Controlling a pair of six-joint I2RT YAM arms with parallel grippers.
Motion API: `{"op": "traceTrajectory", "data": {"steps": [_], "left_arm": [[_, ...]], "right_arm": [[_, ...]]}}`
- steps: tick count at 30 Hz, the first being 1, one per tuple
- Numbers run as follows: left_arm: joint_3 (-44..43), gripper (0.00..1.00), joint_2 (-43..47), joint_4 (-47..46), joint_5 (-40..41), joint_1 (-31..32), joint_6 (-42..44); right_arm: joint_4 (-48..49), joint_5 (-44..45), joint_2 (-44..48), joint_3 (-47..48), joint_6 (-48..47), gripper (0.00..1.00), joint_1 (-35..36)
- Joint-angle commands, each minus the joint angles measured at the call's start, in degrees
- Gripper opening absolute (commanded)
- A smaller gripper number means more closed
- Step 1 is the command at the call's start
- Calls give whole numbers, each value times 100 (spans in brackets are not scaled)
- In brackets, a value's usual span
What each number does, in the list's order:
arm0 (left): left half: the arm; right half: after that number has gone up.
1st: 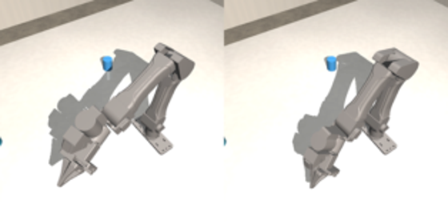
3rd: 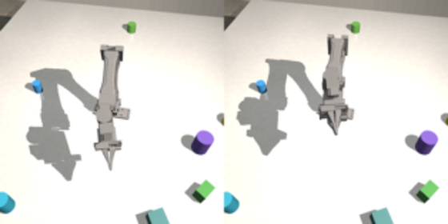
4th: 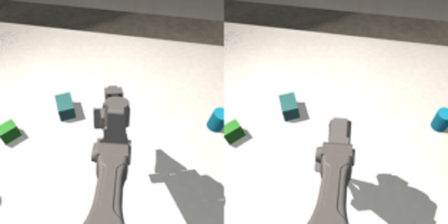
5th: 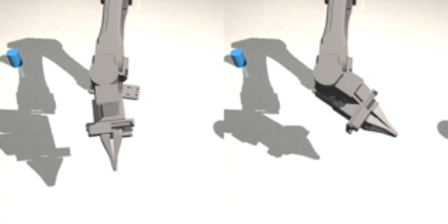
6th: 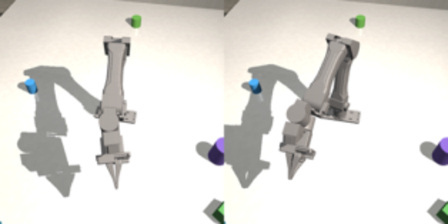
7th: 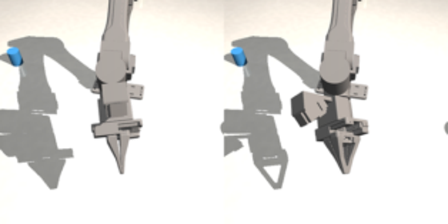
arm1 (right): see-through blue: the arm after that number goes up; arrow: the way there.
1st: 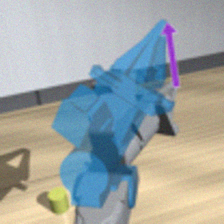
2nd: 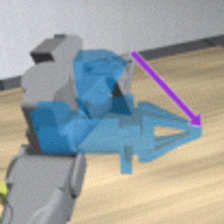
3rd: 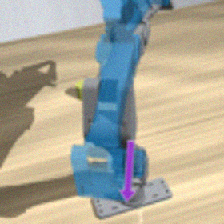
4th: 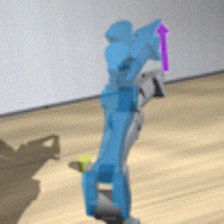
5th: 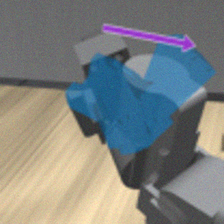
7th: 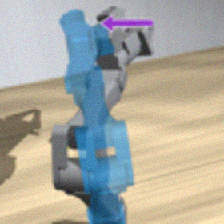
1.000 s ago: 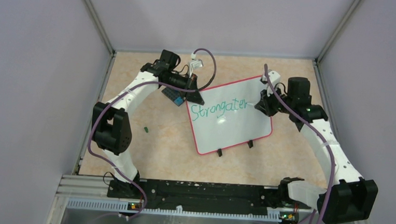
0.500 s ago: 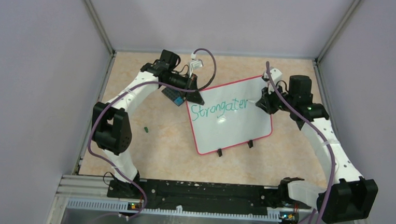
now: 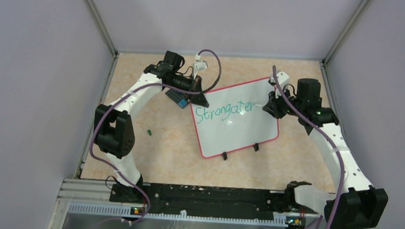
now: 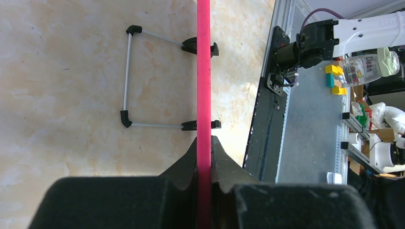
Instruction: Write a sentence on the whiteboard
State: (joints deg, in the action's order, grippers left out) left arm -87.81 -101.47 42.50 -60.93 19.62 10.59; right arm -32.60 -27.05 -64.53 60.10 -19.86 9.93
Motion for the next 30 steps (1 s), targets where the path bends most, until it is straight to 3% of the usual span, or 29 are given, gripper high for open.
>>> {"op": "traceTrajectory", "data": {"steps": [1,30], "left_arm": [[45,0,-15,96,182,69,312],[55,0,-30,102,201,69,325]], "right_arm": [[159,92,45,-5,-98,0,-70],[319,296,-242,192,-130,0,-281]]}}
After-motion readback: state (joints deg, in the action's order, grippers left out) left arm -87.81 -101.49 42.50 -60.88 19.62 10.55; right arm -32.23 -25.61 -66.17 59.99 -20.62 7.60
